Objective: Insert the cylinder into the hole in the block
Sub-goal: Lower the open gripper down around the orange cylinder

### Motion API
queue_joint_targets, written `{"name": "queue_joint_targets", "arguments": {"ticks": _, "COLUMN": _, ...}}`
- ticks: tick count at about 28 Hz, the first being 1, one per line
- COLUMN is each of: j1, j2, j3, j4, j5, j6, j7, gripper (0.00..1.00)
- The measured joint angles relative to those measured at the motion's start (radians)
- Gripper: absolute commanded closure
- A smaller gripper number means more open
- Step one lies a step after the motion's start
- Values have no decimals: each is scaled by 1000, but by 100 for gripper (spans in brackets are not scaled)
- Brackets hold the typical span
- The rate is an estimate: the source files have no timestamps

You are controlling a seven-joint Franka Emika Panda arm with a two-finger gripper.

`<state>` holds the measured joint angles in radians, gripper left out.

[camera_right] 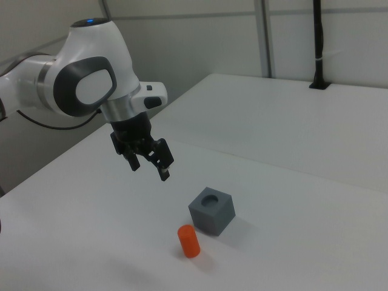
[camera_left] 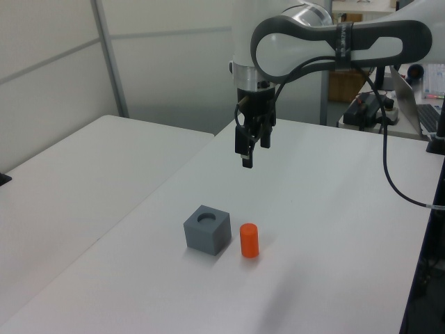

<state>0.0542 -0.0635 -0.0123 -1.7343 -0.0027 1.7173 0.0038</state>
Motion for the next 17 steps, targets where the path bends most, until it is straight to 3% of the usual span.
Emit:
{"name": "queue_joint_targets", "arguments": {"ticks": 11, "j1": -2, "j2": 16, "j3": -1, "j4": -17, "j5": 0, "j6": 1, "j7": 2, "gripper": 0}}
{"name": "queue_joint_targets", "arguments": {"ticks": 17, "j1": -3, "j2": 29, "j3": -1, "j4": -86, "j5": 0, "j6": 67, "j7": 2, "gripper": 0}}
